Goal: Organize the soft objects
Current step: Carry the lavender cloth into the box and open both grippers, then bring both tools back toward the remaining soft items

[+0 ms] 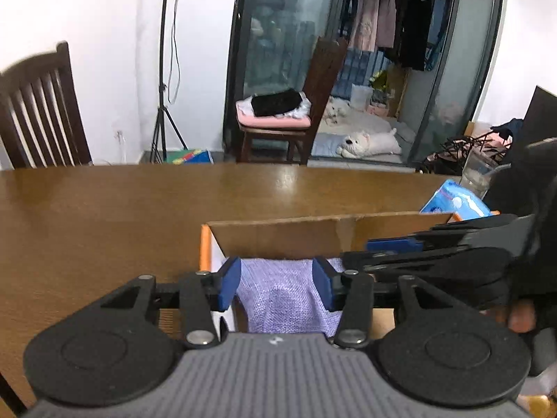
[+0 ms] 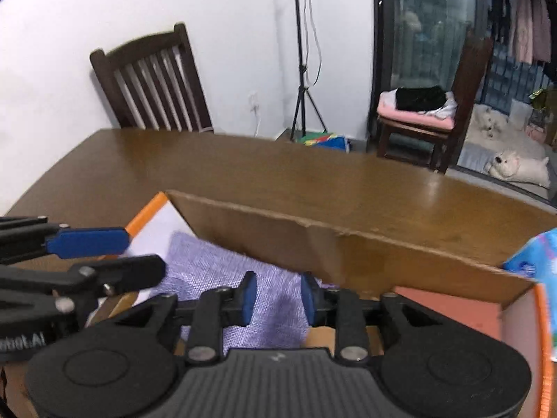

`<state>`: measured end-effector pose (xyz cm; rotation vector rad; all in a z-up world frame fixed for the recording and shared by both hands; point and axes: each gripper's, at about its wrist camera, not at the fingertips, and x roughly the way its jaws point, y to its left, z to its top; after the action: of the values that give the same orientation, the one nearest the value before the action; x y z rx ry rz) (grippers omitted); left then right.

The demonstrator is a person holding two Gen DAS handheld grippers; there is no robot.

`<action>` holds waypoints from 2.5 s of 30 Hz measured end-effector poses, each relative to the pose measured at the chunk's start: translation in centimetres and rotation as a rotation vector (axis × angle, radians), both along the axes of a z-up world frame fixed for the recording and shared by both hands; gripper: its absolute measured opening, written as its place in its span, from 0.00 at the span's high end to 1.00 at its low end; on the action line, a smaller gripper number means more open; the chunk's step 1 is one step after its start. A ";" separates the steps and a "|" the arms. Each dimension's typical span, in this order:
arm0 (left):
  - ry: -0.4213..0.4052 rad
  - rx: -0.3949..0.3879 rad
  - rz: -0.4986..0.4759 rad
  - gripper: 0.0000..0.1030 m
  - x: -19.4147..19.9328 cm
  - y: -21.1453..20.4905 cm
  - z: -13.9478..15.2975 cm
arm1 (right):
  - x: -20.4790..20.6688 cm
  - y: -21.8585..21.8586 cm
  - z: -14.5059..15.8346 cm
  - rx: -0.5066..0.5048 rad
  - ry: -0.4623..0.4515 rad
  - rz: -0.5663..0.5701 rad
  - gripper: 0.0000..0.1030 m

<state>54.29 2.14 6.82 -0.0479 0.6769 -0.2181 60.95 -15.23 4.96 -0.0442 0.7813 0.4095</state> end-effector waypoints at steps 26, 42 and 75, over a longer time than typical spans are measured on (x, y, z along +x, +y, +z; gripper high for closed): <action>-0.286 0.042 -0.023 0.19 -25.8 0.5 9.4 | -27.6 -15.1 12.9 -0.012 -0.325 -0.154 0.49; -0.471 0.024 0.109 0.03 -45.6 1.3 -1.1 | -48.4 -12.3 3.1 0.097 -0.535 -0.077 0.30; -0.259 -0.022 -0.049 0.02 -39.8 -2.9 -6.5 | -45.2 -11.0 -5.3 0.165 -0.357 -0.193 0.31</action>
<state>14.52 -0.72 0.37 -0.0233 0.4178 -0.2737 15.79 -26.25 -0.30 0.1094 0.3931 0.2710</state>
